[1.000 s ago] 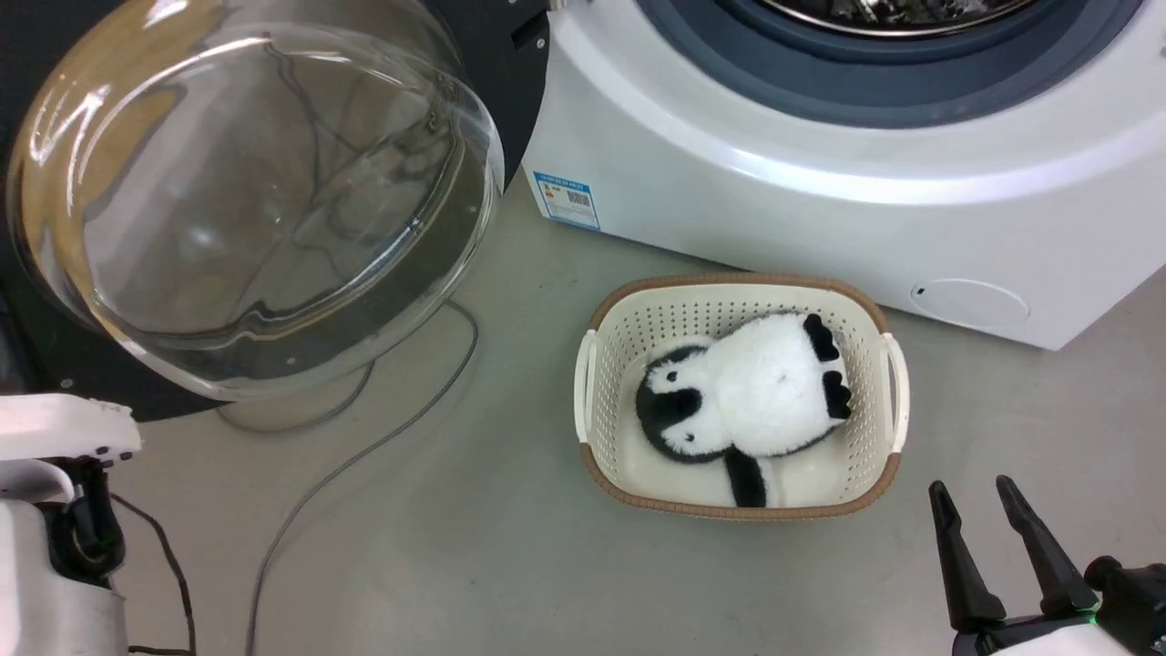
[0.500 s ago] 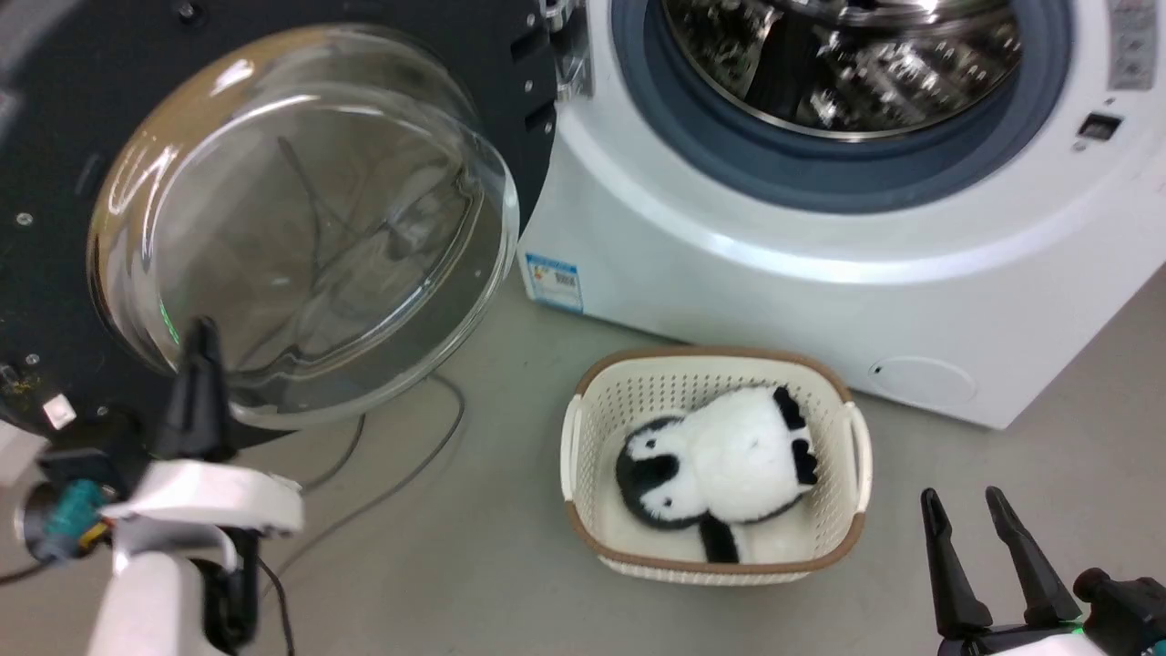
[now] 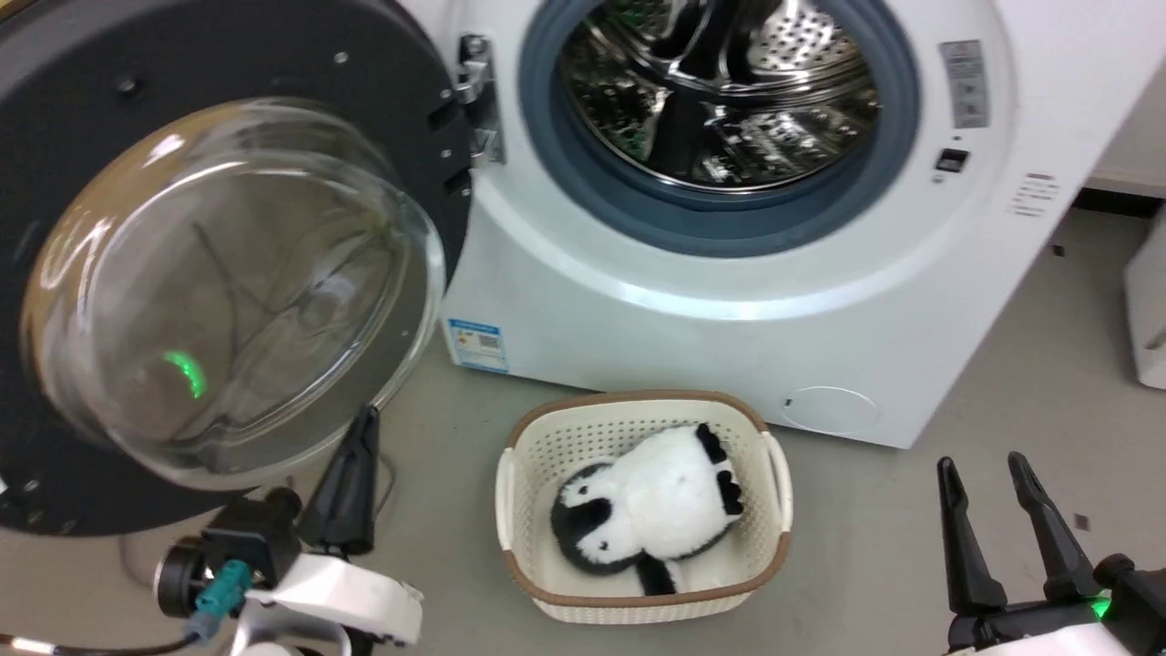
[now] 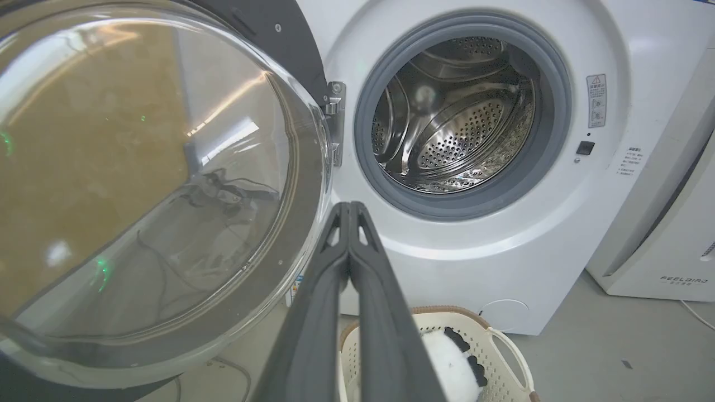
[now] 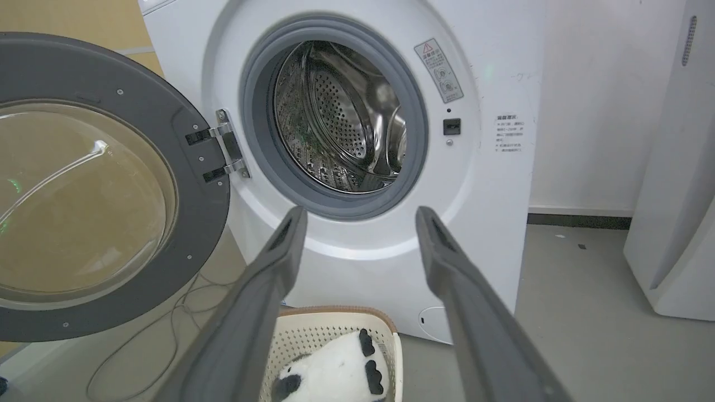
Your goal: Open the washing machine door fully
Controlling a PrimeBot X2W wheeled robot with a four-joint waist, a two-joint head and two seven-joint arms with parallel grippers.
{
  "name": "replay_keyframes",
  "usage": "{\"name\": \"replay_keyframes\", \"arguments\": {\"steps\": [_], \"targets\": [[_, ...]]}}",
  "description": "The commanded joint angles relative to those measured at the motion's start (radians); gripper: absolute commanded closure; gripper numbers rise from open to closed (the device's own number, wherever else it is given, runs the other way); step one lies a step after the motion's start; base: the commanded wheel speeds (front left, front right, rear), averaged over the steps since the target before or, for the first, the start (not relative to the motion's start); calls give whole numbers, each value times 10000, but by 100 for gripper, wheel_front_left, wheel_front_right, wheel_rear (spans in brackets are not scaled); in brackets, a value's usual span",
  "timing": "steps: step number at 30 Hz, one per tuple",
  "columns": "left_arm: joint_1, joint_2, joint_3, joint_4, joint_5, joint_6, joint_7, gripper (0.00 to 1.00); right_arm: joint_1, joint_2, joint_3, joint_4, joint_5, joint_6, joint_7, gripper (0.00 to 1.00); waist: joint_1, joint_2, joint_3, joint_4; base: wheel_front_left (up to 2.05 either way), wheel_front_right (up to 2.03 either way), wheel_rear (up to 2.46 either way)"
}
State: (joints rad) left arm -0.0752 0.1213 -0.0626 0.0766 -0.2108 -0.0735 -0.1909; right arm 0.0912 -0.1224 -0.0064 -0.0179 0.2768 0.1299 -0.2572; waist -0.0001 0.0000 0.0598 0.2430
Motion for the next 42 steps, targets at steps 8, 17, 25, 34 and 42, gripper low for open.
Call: {"name": "replay_keyframes", "arguments": {"steps": [8, 17, 25, 34, 42], "targets": [[715, -112, -295, 63, 139, 47, -309, 100, 81, 200, 298, -291, -140, 8, -44, 0, 1, 0, -268, -957, 0, 0, 0], [1327, -294, -567, 251, 278, 254, -620, 0, 385, 322, 410, -147, -209, 8, -45, 0, 1, 0, -590, -1521, 0, 0, 0], [1620, -353, -635, 432, 566, 556, -697, 0, 624, 391, 414, -106, -305, 8, -45, 0, 1, 0, -696, -1742, 0, 0, 0], [1857, -394, -702, 118, 925, 679, -706, 0, 738, 447, 380, -53, -335, 8, -45, 0, 1, 0, -718, -1785, 0, 0, 0], [1901, -493, -660, -85, 994, 712, -708, 0, 738, 481, 381, -1, -372, 8, -45, 0, 1, 0, -666, -1762, 0, 0, 0]]}}
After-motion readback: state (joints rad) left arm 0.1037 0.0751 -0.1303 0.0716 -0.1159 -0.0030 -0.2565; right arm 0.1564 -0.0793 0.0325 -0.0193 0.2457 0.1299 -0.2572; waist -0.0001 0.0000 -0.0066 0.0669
